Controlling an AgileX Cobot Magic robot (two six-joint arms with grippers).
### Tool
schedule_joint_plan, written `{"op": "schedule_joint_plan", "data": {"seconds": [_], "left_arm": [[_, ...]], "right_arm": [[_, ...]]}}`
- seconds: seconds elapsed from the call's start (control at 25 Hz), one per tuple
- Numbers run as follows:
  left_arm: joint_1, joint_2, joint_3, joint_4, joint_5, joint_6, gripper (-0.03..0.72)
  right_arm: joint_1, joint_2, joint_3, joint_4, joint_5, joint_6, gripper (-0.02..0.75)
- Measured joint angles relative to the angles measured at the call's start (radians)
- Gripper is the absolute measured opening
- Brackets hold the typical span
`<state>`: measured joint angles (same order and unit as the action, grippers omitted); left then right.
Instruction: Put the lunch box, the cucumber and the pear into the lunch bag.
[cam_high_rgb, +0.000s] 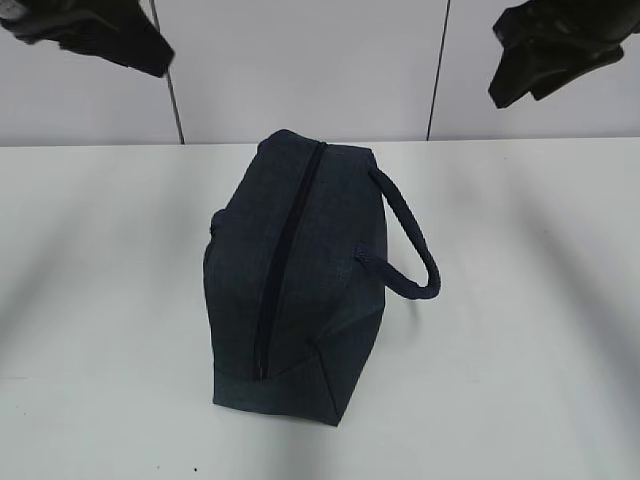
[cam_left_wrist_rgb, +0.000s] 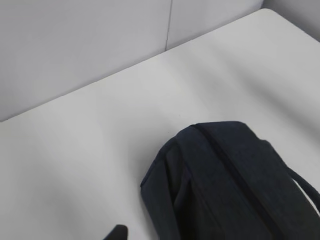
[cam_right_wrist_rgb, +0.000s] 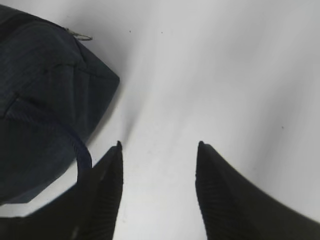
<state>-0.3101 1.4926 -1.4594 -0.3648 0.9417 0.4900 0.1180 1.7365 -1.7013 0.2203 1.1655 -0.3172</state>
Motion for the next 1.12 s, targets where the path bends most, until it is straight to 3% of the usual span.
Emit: {"op": "schedule_joint_plan", "data": {"seconds": [0.52,0.92,1.12], "left_arm": [[0.000,-0.206,0.000,0.246,0.310,-0.360,0.307],[0.000,-0.412,-0.001,0.323,0.324,-0.455,0.307],[0.000,-0.524,-0.003,0.325,0.329,-0.479,0.307]], "right_arm": [[0.000,-0.227,0.000,-0.088,0.084,0.113,0.376],[0.000,-0.537,0.004,-0.099,0.094,0.195,0.376],[0.000,-0.750,0.085,-0.096,0.100,0.214,0.376]]}}
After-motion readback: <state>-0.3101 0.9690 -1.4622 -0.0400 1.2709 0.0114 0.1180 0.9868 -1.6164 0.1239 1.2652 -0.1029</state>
